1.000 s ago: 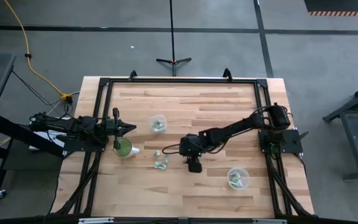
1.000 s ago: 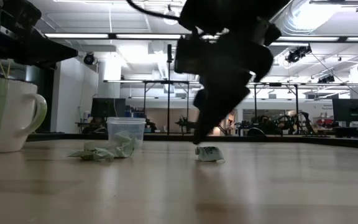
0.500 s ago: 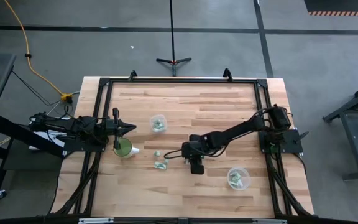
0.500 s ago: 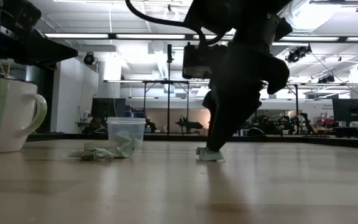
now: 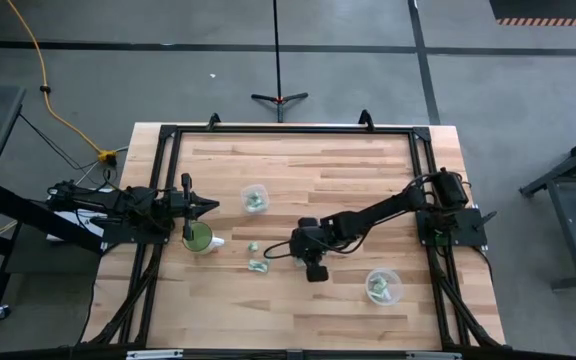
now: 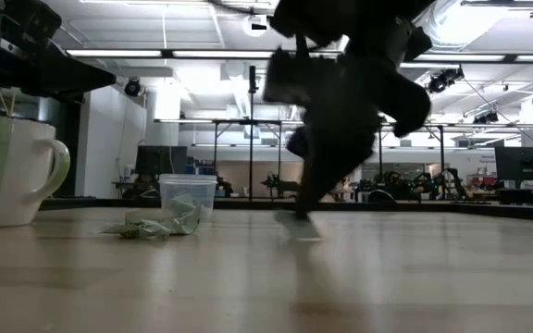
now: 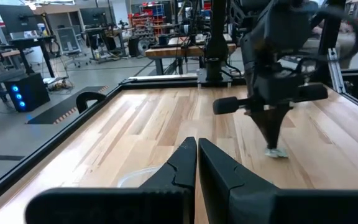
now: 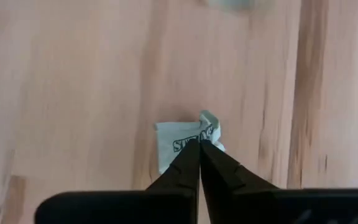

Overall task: Pick and place items into bin
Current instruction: Put the green stevia packet into the top transparent bin

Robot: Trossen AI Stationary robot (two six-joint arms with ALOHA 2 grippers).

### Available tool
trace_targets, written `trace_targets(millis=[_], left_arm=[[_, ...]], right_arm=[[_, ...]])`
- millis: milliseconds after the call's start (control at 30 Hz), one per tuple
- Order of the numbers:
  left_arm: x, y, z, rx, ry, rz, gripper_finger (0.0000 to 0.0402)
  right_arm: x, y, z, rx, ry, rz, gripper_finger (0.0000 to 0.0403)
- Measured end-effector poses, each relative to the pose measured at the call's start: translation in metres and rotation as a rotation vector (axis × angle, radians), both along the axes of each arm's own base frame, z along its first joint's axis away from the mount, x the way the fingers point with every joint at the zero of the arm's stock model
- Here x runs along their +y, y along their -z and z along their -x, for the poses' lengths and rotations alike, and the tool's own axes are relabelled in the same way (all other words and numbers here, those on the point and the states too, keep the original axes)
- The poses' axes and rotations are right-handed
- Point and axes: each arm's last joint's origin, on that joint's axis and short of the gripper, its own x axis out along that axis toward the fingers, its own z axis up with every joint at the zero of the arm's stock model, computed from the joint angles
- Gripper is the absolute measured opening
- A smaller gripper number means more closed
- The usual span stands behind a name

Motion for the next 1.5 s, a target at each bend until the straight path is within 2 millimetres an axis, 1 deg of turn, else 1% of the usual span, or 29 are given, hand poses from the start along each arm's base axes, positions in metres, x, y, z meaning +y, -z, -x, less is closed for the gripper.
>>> trace_targets(millis=[133,233,333,467,567,667,767,867,933,1000,1100,1267,1333,1400,1500], left_arm=[[0.000,0.000,0.000,0.000,0.000,0.000,0.0051],[0.000,0.000,0.000,0.000,0.000,0.000,0.0051],[0.000,0.000,0.000,0.000,0.000,0.000,0.0051],[0.000,0.000,0.000,0.000,0.000,0.000,0.0051],[0.000,0.000,0.000,0.000,0.000,0.000,0.0051],[0.000,0.000,0.000,0.000,0.000,0.000,0.0051],[0.000,0.000,0.000,0.000,0.000,0.000,0.0051],[0.000,0.000,0.000,0.000,0.000,0.000,0.0051],[0.000,0.000,0.000,0.000,0.000,0.000,0.0051],[0.000,0.000,0.000,0.000,0.000,0.000,0.0051],[0.000,0.000,0.000,0.000,0.000,0.000,0.0051],[0.000,0.000,0.000,0.001,0.000,-0.001,0.0051],[0.000,0.000,0.000,0.001,0.000,-0.001,0.0051],[0.000,0.000,0.000,0.001,0.000,-0.001,0.0051],[0.000,0.001,0.000,0.007,0.000,-0.002,0.0051]], right_arm=[[0.000,-0.010,-0.014,-0.197,-0.111,0.029,0.0001],[-0.011,-0.019,-0.026,-0.338,-0.140,0.065,0.0001],[-0.034,-0.027,-0.035,-0.448,-0.107,0.109,0.0001],[-0.069,-0.038,-0.045,-0.577,-0.001,0.147,0.0000],[-0.094,-0.043,-0.048,-0.634,0.061,0.166,0.0000],[-0.113,-0.043,-0.050,-0.667,0.101,0.177,0.0000],[-0.127,-0.035,-0.053,-0.669,0.068,0.173,0.0000],[-0.137,-0.029,-0.062,-0.668,0.048,0.109,0.0000],[-0.141,-0.026,-0.070,-0.667,0.074,0.089,0.0002],[-0.145,-0.024,-0.075,-0.629,0.112,0.111,0.0010],[-0.149,-0.029,-0.079,-0.564,0.120,0.134,0.0040],[-0.151,-0.041,-0.081,-0.419,0.139,0.117,0.0113],[-0.150,-0.049,-0.078,-0.325,0.128,0.098,0.0136],[-0.148,-0.057,-0.068,-0.256,0.085,0.065,0.0146],[-0.139,-0.067,-0.049,-0.269,0.062,0.019,0.0139]])
